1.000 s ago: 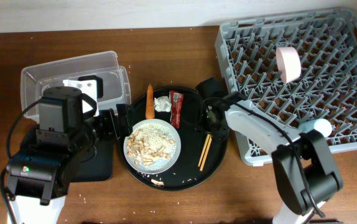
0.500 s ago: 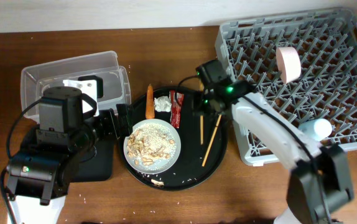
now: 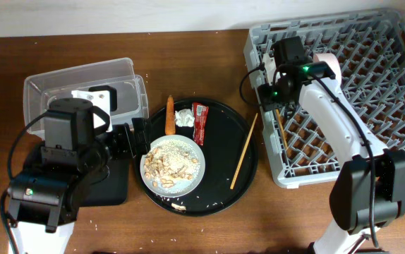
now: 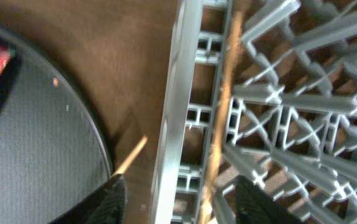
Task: Sort waste into correct bins and load items into the dishwasher rack
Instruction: 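Place the chopsticks upright in the dish rack with the right gripper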
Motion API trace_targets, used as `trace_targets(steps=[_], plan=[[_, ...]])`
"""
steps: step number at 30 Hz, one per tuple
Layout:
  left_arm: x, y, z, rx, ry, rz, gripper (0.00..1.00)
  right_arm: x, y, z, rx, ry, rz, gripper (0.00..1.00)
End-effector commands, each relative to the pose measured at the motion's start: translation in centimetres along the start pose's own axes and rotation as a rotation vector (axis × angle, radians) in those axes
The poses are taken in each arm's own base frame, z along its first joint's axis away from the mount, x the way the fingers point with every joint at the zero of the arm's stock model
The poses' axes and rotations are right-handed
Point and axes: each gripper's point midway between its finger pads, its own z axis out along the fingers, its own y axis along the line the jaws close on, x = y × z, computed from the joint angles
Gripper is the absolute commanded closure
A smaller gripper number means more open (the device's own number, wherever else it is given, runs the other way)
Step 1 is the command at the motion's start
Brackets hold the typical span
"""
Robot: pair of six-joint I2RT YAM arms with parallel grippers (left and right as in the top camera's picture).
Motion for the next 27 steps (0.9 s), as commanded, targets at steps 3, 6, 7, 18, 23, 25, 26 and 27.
trace_targets(steps=[3, 6, 7, 18, 23, 25, 26, 27], plan=[[0.0, 0.2, 0.1, -0.008, -0.001, -0.007, 0.01, -3.3, 3.4, -8.3, -0.135, -0.163, 0.116, 0.39], [0.0, 0.2, 0.1, -0.008, -0.001, -0.007, 0.01, -2.7, 9.8, -10.9, -0.209, -0.186, 0.075, 0.39], [0.0, 0.2, 0.1, -0.008, -0.001, -0.007, 0.01, -2.0, 11.5, -10.5, -0.207, -0.153, 0.080, 0.43], [0.0, 0.2, 0.1, -0.008, -0.001, -0.007, 0.01, 11.0, 9.2, 7.3, 0.120, 0.395, 0.485, 0.60], [0.0, 0.2, 0.1, -0.008, -0.001, -0.007, 0.01, 12.1, 9.0, 8.1, 0.129, 0.425, 0.484, 0.88], [0.0, 0.2, 0.1, -0.008, -0.001, -0.007, 0.01, 10.8, 9.7, 7.5, 0.102, 0.393, 0.420, 0.96], [0.0, 0.2, 0.1, -0.008, -0.001, -0.007, 0.01, 9.9, 9.9, 6.7, 0.086, 0.368, 0.397, 0.96], [0.0, 0.2, 0.1, -0.008, -0.001, -0.007, 0.01, 6.8, 10.4, 4.2, 0.034, 0.269, 0.342, 0.96]])
